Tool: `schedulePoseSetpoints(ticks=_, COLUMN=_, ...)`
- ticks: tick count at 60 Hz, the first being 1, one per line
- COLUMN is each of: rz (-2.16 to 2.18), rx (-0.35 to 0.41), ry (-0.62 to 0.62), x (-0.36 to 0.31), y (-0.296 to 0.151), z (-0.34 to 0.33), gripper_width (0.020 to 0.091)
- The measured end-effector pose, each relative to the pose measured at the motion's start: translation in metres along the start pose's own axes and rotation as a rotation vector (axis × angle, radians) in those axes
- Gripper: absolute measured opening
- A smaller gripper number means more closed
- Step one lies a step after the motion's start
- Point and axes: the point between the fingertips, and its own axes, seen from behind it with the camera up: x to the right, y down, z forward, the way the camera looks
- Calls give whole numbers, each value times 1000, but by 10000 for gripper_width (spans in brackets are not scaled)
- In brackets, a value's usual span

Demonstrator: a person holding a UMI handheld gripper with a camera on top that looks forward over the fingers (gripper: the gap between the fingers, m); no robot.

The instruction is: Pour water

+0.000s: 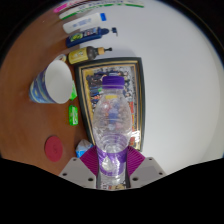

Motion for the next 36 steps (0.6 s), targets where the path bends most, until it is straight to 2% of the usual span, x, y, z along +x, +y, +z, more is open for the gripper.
schedulePoseSetpoints(ticks=11, rz=-364, rx=4, ry=59, x=6, y=-6, z=22, gripper_width=331)
schedulePoseSetpoints(ticks=19, rz=-474, rx=44, ry=43, x=-4, y=-14, z=29, gripper_width=331)
schedulePoseSetpoints(ticks=36, rz=-305, rx=85, ry=-6, x=-6, y=-19, z=26, gripper_width=329)
